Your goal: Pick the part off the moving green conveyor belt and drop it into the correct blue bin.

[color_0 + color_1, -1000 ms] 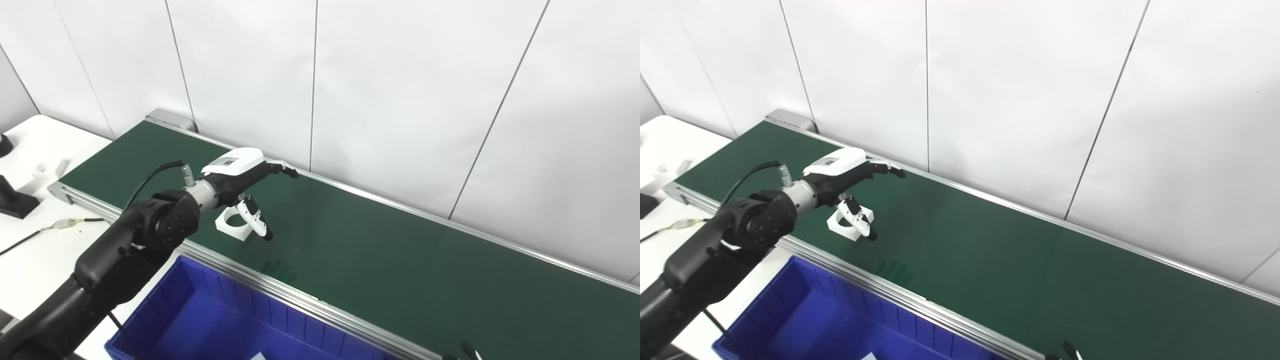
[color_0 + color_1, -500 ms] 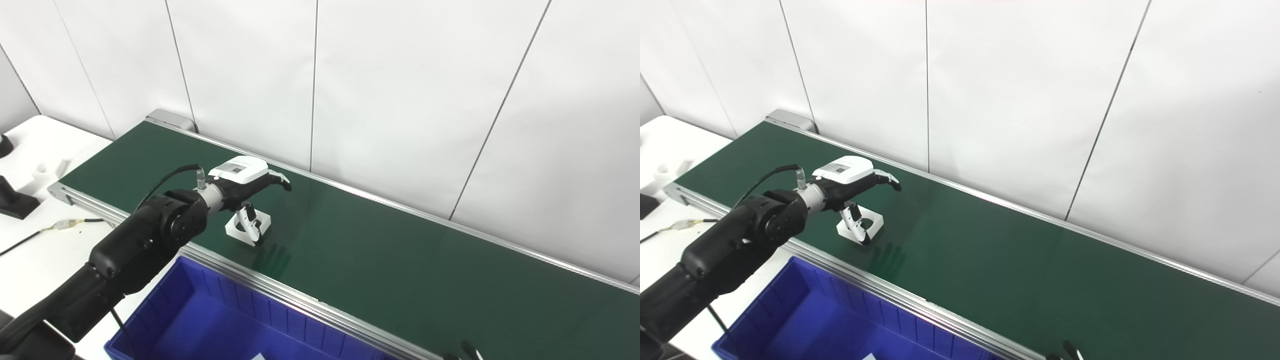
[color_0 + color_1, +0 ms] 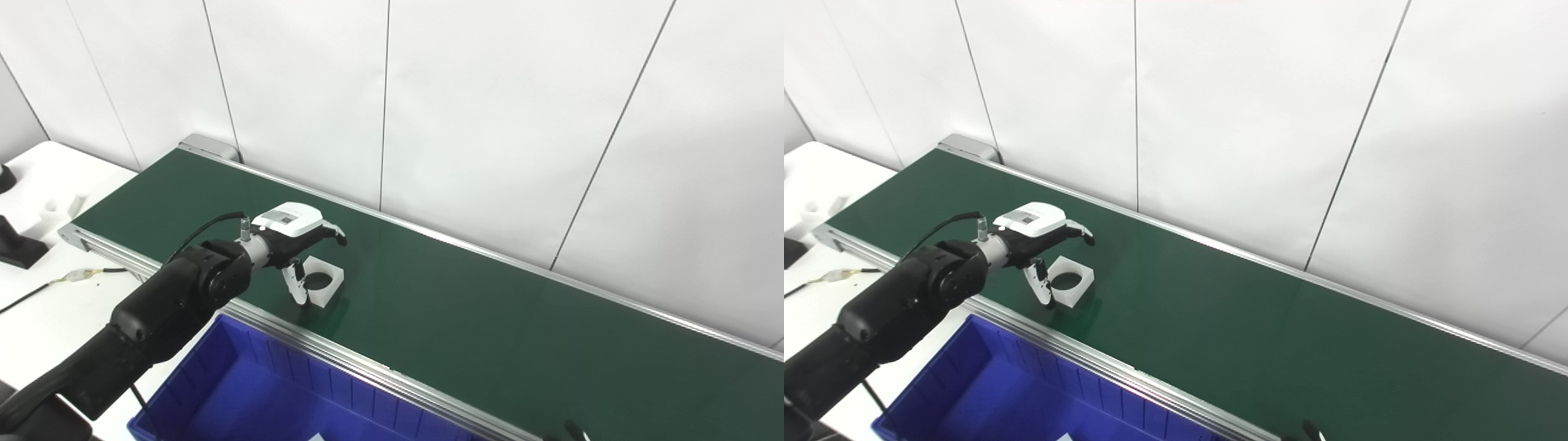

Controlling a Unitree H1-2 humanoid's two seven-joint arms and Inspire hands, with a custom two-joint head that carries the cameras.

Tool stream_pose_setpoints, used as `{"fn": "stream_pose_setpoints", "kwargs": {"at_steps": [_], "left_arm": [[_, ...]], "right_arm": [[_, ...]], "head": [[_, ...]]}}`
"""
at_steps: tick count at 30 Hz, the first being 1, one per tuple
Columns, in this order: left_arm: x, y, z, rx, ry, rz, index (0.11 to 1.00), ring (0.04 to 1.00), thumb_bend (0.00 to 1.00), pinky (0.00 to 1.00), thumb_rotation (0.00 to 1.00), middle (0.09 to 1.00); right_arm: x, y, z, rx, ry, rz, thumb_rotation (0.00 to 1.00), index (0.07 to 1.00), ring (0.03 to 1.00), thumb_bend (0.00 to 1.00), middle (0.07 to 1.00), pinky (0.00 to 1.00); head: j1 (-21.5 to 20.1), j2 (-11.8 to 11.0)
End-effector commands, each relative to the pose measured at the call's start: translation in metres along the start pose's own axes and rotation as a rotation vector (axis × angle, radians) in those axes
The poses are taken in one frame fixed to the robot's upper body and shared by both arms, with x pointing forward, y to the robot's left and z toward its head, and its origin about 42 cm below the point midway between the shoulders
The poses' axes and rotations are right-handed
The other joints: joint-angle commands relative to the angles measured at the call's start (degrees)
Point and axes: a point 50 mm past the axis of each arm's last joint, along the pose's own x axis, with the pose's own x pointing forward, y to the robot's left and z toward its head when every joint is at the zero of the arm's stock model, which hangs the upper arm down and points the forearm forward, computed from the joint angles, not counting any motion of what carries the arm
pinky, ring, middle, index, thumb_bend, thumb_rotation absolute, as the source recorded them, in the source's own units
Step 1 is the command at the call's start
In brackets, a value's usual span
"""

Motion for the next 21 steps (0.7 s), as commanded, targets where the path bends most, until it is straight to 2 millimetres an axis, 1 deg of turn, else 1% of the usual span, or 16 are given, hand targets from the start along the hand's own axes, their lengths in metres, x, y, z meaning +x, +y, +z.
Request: {"fn": "stream_pose_setpoints", "kwargs": {"at_steps": [1,8,15,21], "left_arm": [[0.004,0.025,-0.003,0.047,-0.007,0.075,0.816,0.84,0.89,0.71,0.0,0.877],[0.015,0.02,-0.003,0.039,0.012,0.05,0.817,0.84,0.88,0.72,0.0,0.878],[0.028,0.012,0.0,0.013,0.023,0.03,0.803,0.811,0.88,0.71,0.0,0.86],[0.042,0.003,0.009,0.049,0.027,0.009,0.808,0.813,0.88,0.71,0.0,0.848]], "right_arm": [[0.003,-0.001,0.014,-0.017,-0.098,0.001,0.43,0.959,0.781,0.77,0.849,0.67],[0.003,0.0,0.014,-0.014,-0.099,0.0,0.44,0.96,0.786,0.77,0.852,0.67],[0.003,0.001,0.014,-0.005,-0.101,-0.004,0.42,0.959,0.783,0.77,0.85,0.68],[0.003,0.002,0.015,-0.007,-0.106,0.002,0.43,0.961,0.783,0.76,0.848,0.68]], "head": [[0.0,0.1],[-0.2,0.1],[-0.4,0.1],[-0.5,0.0]]}}
